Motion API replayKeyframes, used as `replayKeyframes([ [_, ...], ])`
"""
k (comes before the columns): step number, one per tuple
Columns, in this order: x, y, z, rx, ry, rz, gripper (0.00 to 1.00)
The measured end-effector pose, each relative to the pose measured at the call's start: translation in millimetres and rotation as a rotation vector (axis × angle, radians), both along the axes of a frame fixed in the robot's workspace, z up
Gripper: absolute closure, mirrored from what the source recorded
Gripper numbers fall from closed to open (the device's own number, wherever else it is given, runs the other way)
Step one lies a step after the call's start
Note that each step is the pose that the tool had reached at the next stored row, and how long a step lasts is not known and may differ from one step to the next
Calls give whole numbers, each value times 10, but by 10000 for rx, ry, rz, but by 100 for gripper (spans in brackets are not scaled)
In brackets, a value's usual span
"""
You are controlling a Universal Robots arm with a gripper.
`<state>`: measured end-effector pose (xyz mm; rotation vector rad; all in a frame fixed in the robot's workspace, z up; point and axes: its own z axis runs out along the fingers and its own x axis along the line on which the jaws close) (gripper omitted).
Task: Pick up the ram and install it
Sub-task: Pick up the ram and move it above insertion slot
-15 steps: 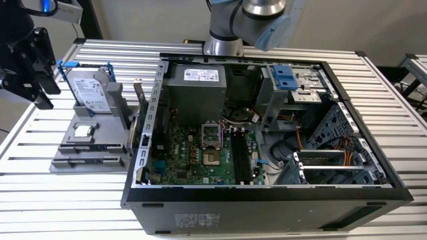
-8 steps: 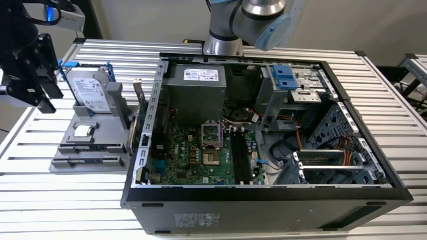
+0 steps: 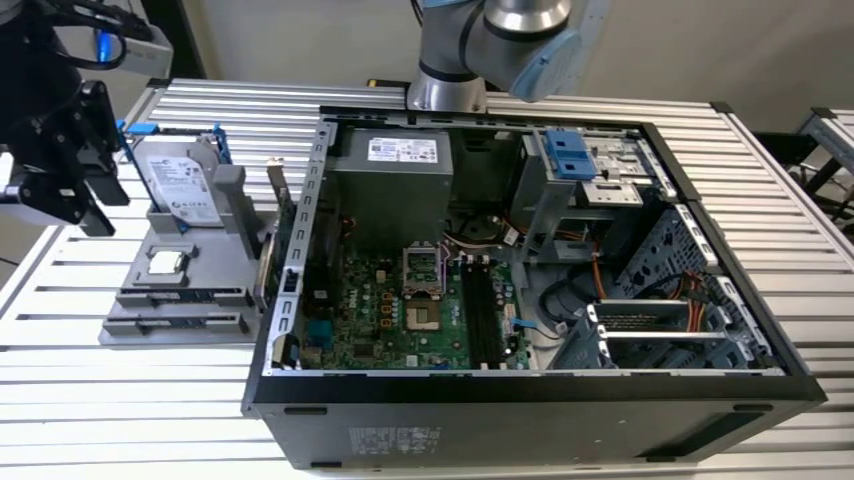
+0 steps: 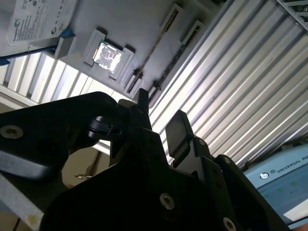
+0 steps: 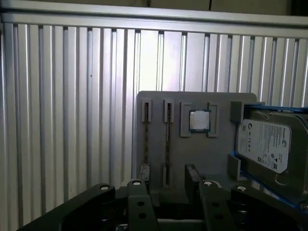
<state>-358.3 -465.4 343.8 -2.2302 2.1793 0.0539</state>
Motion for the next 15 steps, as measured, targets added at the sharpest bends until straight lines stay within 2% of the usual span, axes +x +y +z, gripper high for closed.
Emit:
replayKeyframes([
  [10,-14,-18,-130,-3,2,0,0],
  [15,-14,-23,-210,-12,46,0,0],
])
